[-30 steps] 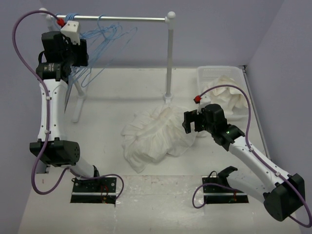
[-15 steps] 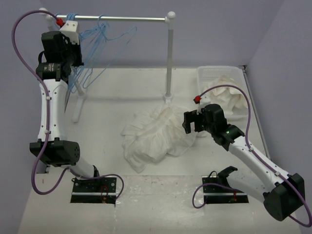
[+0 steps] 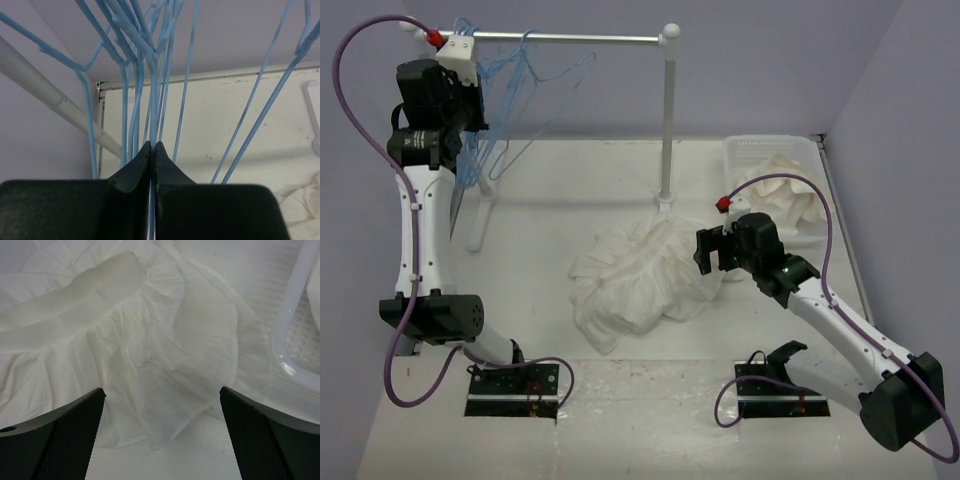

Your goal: Remove the skirt from the hanger

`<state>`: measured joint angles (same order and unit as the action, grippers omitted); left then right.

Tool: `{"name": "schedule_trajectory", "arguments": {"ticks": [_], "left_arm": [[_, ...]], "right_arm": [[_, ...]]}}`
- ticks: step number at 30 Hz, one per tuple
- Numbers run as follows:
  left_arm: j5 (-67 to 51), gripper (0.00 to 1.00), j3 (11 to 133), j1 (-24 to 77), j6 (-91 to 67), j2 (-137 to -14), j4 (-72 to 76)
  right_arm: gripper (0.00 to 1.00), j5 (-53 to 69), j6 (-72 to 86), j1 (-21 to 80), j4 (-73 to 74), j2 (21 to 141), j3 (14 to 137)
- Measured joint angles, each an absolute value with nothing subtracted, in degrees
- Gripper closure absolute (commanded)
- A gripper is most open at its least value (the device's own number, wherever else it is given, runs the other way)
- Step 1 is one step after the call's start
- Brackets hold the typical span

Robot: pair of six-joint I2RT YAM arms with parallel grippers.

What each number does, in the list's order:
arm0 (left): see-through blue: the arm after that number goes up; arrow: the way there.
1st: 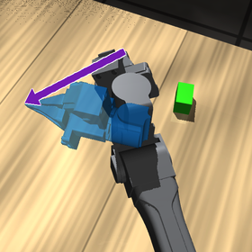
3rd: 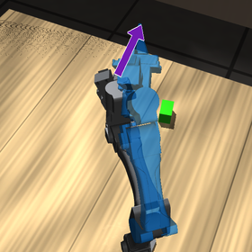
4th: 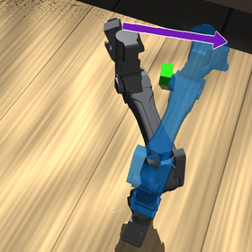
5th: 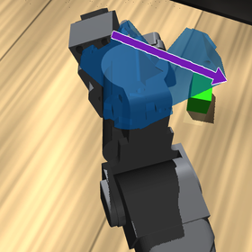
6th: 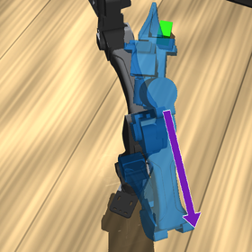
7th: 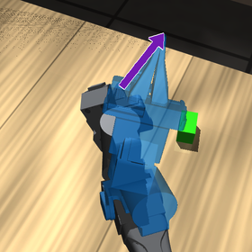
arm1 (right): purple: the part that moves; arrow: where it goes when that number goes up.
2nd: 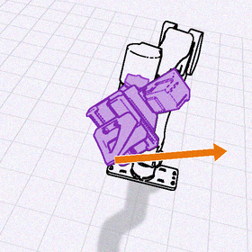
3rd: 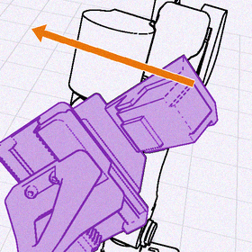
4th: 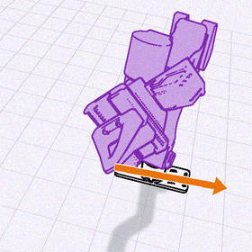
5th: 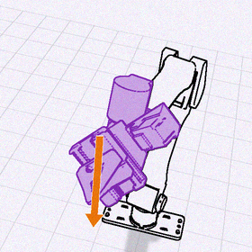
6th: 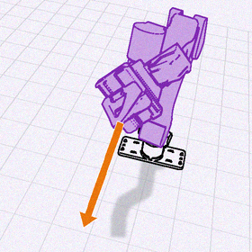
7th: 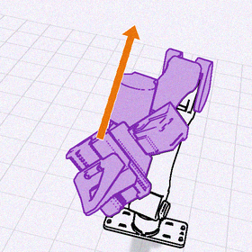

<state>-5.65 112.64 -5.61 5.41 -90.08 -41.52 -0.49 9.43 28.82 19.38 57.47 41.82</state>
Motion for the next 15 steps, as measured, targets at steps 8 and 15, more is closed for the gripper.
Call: {"name": "schedule_trajectory", "arguments": {"ticks": [8, 15], "left_arm": [[-6.0, 1.0, 113.4, -5.6, 5.7, -88.5, -41.3], [-10.2, 1.0, 113.4, -5.6, 5.7, -88.0, -41.2]], "right_arm": [[0.01, -0.5, 9.4, 28.8, 19.4, 57.5, 41.9], [0.01, -0.5, 9.4, 28.8, 19.4, 57.5, 41.9]]}}
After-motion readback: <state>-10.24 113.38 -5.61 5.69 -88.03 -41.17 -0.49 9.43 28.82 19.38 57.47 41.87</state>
